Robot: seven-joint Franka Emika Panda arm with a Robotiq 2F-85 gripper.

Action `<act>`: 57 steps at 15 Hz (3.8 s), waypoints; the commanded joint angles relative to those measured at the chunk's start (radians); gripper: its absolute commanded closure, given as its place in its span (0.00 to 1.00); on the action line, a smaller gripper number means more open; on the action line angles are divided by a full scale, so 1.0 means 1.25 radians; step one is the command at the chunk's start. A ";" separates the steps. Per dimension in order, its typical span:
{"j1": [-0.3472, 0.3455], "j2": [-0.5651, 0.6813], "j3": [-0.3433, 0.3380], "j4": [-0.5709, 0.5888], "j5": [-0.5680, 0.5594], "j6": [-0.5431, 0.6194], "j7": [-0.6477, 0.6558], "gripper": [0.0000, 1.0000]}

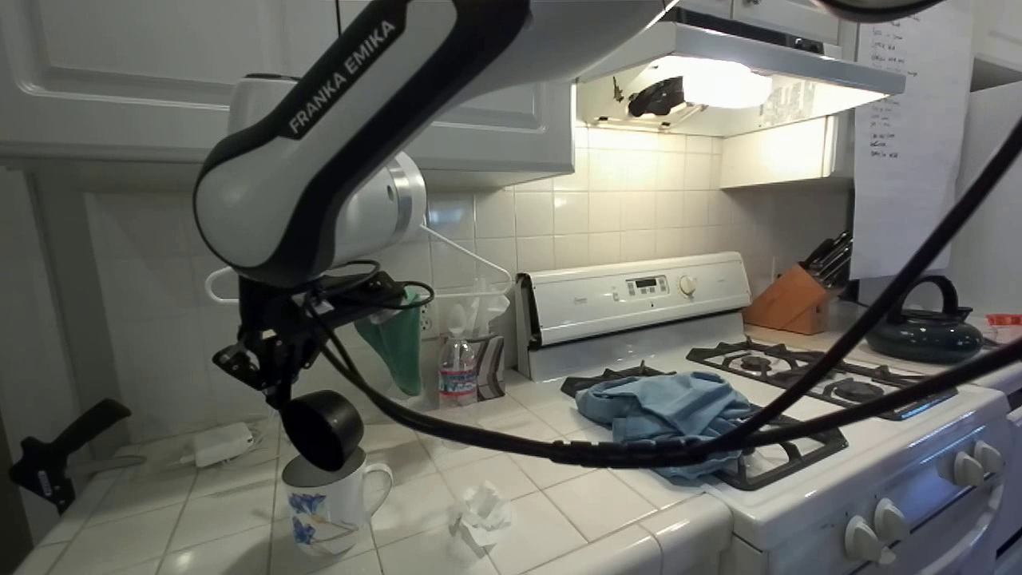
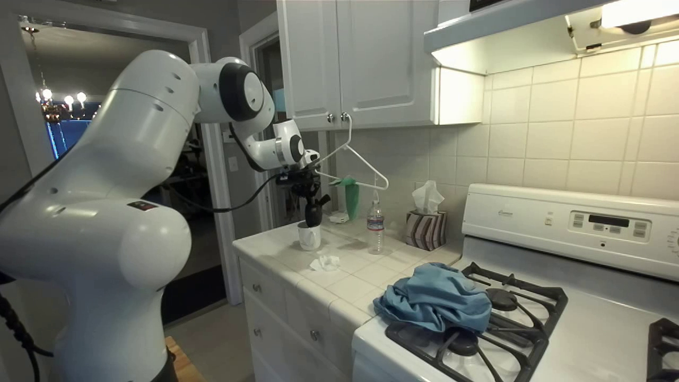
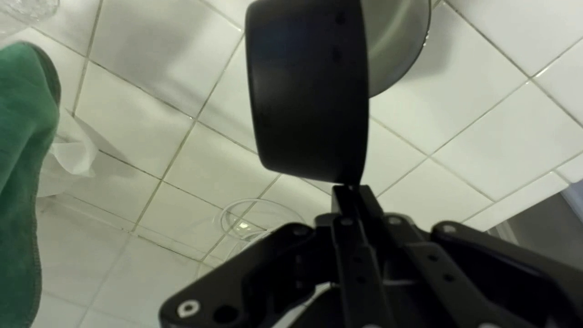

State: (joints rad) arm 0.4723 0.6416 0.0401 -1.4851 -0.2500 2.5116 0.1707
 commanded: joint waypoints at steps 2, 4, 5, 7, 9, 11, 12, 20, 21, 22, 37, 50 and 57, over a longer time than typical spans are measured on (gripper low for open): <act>0.011 0.014 -0.007 0.019 -0.030 0.015 0.030 0.99; 0.010 0.014 -0.003 0.019 -0.026 0.018 0.026 0.99; 0.008 0.014 0.001 0.019 -0.020 0.017 0.024 0.99; 0.005 0.014 0.007 0.020 -0.013 0.014 0.020 0.99; 0.001 0.016 0.015 0.020 -0.007 0.012 0.013 0.99; -0.002 0.018 0.022 0.020 0.000 0.005 0.009 0.99; -0.004 0.018 0.024 0.020 0.003 0.003 0.008 0.99; -0.010 -0.008 0.018 0.007 0.008 0.035 0.036 0.99; -0.012 -0.014 0.017 0.003 0.009 0.047 0.044 0.99; -0.014 -0.020 0.017 -0.001 0.010 0.062 0.051 0.99; -0.270 -0.262 0.283 -0.361 0.467 0.374 -0.021 0.99; -0.754 -0.225 0.804 -0.470 1.012 0.482 -0.375 0.99; -1.207 -0.019 1.184 -0.446 1.379 0.585 -0.763 0.99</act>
State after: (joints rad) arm -0.8477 0.4423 1.3562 -2.0693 1.3384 3.1748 -0.5867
